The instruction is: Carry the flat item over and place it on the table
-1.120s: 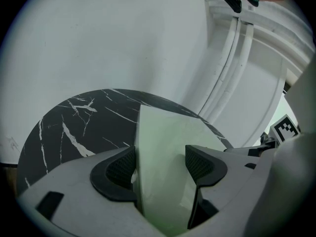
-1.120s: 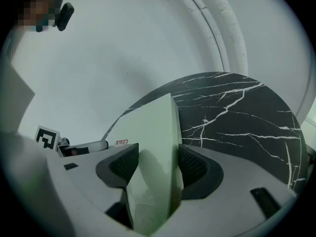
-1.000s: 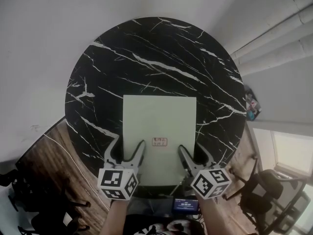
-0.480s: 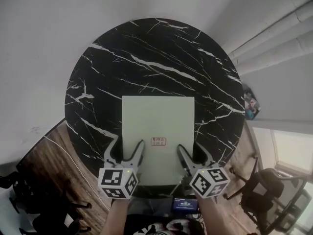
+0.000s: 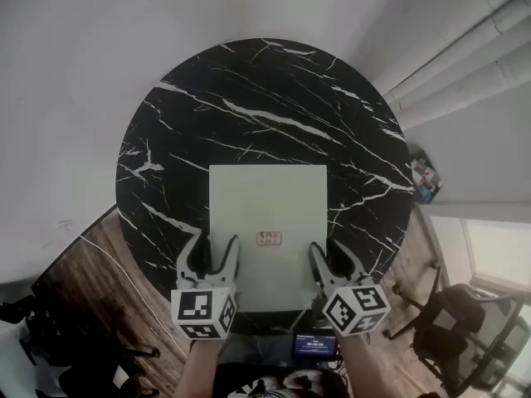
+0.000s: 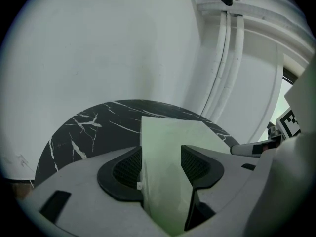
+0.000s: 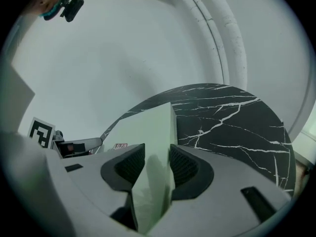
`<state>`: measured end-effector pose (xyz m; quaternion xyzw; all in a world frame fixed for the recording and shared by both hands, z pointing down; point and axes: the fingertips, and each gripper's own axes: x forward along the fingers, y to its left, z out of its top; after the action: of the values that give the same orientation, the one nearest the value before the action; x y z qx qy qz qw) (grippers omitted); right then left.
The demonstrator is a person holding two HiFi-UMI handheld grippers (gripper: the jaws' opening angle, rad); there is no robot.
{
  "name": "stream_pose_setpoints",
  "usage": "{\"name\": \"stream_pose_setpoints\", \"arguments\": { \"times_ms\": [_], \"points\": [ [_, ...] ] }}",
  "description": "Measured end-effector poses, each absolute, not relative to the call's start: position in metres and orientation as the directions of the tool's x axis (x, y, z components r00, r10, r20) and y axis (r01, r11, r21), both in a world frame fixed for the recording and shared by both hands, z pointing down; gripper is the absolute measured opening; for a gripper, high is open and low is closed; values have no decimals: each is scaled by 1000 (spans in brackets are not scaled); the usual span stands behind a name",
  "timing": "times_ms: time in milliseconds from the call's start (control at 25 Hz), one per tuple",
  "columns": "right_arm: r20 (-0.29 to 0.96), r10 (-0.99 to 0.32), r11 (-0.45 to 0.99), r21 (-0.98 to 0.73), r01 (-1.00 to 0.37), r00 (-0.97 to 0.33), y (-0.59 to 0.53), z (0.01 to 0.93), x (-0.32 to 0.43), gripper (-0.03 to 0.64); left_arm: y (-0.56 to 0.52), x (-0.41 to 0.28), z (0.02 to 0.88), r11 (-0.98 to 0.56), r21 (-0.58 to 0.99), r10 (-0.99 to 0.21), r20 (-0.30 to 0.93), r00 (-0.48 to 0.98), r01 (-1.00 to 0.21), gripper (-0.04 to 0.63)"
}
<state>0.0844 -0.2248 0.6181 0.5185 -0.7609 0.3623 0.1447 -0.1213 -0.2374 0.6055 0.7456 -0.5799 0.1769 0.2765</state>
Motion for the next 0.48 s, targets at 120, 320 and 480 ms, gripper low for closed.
{"name": "stream_pose_setpoints", "arguments": {
  "times_ms": [120, 320, 480],
  "points": [
    [588, -712, 181, -376, -909, -385, -226, 613, 94, 71, -235, -126, 599, -155, 207, -787, 566, 247, -966, 193],
    [567, -745, 185, -329, -926, -351, -222, 603, 103, 40, -230, -131, 593, -153, 210, -796, 553, 246, -966, 71],
    [552, -751, 204, -329, -922, -363, -216, 598, 101, 25, -227, -130, 592, -154, 218, -792, 556, 252, -964, 23]
  ]
}}
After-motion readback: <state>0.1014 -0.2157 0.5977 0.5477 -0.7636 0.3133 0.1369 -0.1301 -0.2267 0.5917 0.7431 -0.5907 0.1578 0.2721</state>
